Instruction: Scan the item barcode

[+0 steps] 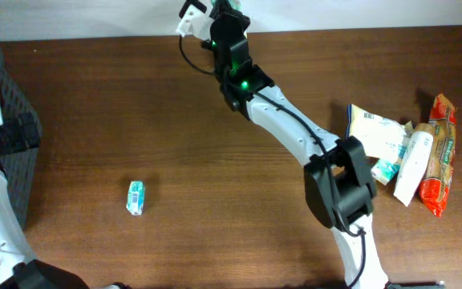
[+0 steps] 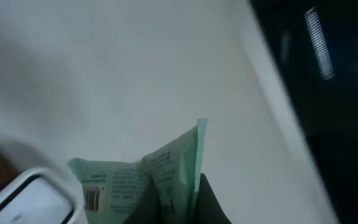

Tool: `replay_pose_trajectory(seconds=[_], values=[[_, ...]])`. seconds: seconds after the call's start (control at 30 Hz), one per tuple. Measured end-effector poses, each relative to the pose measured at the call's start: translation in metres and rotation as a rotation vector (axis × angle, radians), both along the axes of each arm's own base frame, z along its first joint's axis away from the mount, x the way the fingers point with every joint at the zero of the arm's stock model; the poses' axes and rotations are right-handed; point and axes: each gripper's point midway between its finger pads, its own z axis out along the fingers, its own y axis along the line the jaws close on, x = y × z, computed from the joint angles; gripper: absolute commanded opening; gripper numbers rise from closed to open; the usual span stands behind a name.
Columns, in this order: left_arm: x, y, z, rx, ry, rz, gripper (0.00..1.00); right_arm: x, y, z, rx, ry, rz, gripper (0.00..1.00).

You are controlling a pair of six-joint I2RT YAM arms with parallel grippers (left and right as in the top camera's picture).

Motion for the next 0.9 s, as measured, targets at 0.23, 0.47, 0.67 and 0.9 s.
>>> replay_pose_trajectory(seconds=[0.23, 0.47, 0.67, 0.9], values=[[0.000, 0.000, 0.000, 0.000, 0.000, 0.000, 0.99, 0.041, -0.035, -0.043, -0.092, -0.046, 0.019, 0.04], [0.000, 0.000, 0.000, 0.000, 0.000, 0.000, 0.99, 0.054, -0.043, -0.076, -0.112, -0.013, 0.080, 0.04], [0.000, 0.000, 0.000, 0.000, 0.000, 0.000, 0.99, 0.049, -0.025, -0.076, -0.110, -0.019, 0.141, 0.04], [0.000, 0.000, 0.000, 0.000, 0.000, 0.000, 0.99, 0.048, -0.022, -0.076, -0.110, -0.019, 0.147, 0.04]])
